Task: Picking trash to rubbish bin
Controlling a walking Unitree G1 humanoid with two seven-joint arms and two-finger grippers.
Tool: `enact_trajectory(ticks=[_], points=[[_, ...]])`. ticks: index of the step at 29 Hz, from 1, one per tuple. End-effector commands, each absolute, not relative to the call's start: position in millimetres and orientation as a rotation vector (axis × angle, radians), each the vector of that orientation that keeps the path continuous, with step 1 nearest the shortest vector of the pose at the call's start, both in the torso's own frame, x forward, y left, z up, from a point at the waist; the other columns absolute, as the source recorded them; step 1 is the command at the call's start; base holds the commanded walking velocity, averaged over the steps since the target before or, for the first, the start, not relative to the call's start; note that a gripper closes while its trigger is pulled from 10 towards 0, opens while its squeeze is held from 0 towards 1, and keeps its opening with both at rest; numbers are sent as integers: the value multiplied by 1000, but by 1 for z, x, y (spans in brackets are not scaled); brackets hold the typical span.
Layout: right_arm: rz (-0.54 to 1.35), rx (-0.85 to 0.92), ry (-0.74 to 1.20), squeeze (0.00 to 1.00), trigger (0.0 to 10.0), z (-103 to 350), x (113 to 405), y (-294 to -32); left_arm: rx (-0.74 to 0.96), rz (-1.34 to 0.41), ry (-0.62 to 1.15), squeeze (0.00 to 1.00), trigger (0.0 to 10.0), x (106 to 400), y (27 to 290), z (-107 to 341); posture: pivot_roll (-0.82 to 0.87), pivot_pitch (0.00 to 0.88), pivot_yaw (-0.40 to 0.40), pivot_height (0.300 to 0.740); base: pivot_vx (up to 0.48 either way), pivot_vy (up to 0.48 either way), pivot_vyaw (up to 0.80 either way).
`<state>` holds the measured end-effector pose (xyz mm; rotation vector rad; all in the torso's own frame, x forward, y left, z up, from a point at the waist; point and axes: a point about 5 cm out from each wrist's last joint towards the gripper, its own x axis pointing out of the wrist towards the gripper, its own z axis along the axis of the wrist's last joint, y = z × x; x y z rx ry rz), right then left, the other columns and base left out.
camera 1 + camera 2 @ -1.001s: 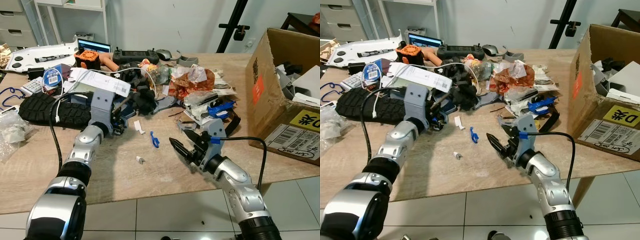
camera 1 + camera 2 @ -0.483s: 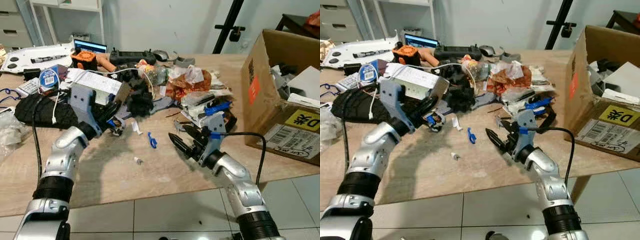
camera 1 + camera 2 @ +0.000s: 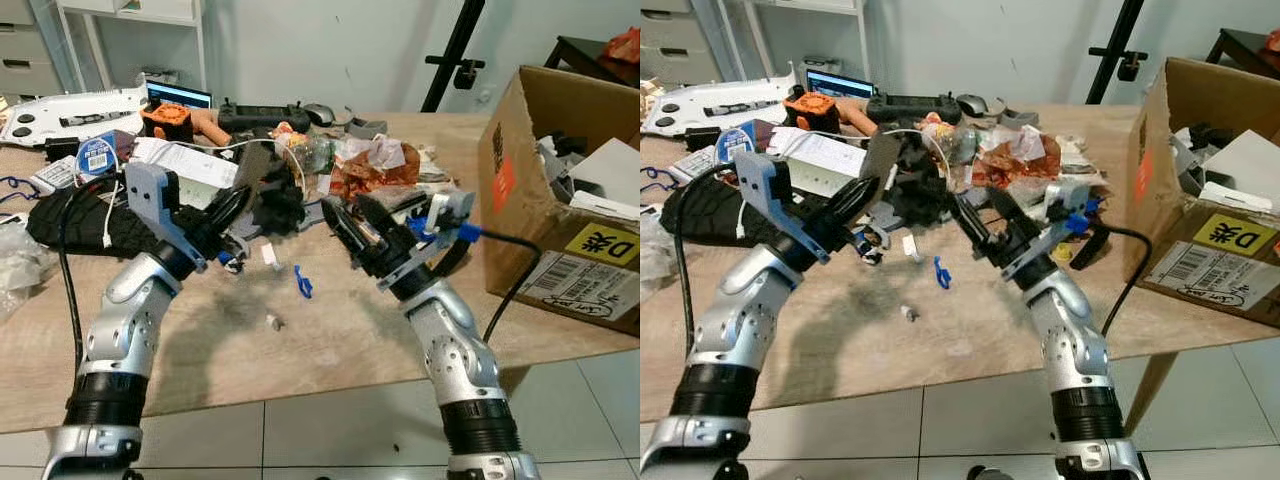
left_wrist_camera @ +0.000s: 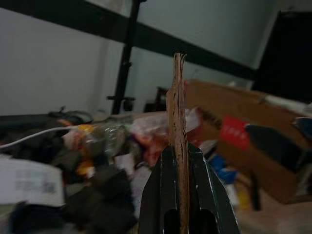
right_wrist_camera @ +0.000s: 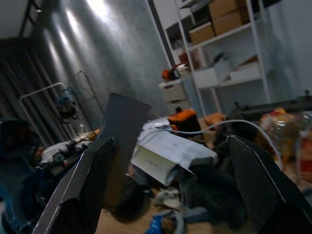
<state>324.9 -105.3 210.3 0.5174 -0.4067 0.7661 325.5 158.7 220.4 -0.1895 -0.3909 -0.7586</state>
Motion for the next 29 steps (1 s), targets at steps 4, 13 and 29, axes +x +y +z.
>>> enact_trajectory(ticks=[4, 13, 29], points=[[769, 556, -442, 1000, 10000, 218, 325, -110, -213, -814, -376, 0, 0, 319, 148, 216, -4, 83, -92, 740, 0, 0, 0], [807, 726, -498, 173, 10000, 238, 331, -109, -268, -897, -363, 0, 0, 306, 137, 219, 7, 86, -107, 740, 0, 0, 0], [963, 734, -370, 0, 10000, 238, 337, -90, -322, -1082, -302, 0, 0, 294, 114, 223, 11, 103, -118, 740, 0, 0, 0]])
